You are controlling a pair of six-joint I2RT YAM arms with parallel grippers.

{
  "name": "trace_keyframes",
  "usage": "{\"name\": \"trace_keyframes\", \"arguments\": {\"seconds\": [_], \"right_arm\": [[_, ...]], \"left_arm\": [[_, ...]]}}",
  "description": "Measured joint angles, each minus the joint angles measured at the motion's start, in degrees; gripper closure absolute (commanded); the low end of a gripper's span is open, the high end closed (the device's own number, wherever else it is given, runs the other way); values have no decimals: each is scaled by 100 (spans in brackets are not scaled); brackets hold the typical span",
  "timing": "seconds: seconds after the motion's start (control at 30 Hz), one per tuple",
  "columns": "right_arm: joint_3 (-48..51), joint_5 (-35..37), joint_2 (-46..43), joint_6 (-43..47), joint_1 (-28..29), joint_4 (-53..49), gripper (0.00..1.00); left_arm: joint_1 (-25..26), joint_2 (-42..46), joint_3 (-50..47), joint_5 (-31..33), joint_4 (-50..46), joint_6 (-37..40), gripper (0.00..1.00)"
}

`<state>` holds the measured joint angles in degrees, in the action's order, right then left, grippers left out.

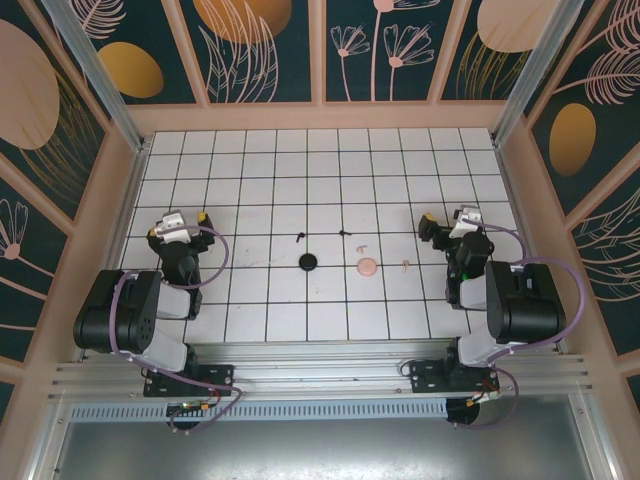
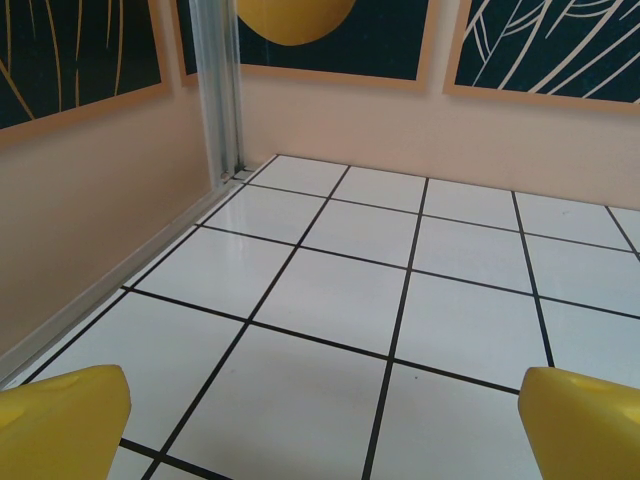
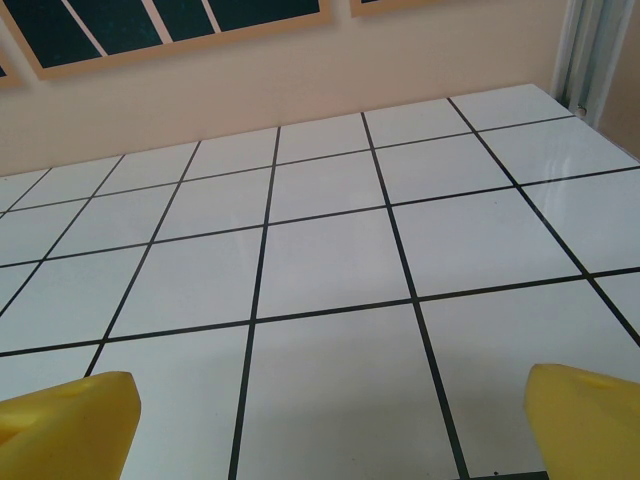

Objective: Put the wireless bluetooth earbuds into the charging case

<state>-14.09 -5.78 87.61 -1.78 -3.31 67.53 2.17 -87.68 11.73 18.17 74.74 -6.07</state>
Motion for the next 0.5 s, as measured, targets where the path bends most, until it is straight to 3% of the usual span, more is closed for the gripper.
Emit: {"name": "trace_keyframes", "arguments": {"seconds": [0.3,0.5], "right_arm": [[-37,26,-24,-2,0,-146,1],[-662,57,-732,-118,-7,-1749,1]], "left_arm": [[0,68,28,-24,-131,2,2],[0,737,651,-61,-1515,-68,18]]}}
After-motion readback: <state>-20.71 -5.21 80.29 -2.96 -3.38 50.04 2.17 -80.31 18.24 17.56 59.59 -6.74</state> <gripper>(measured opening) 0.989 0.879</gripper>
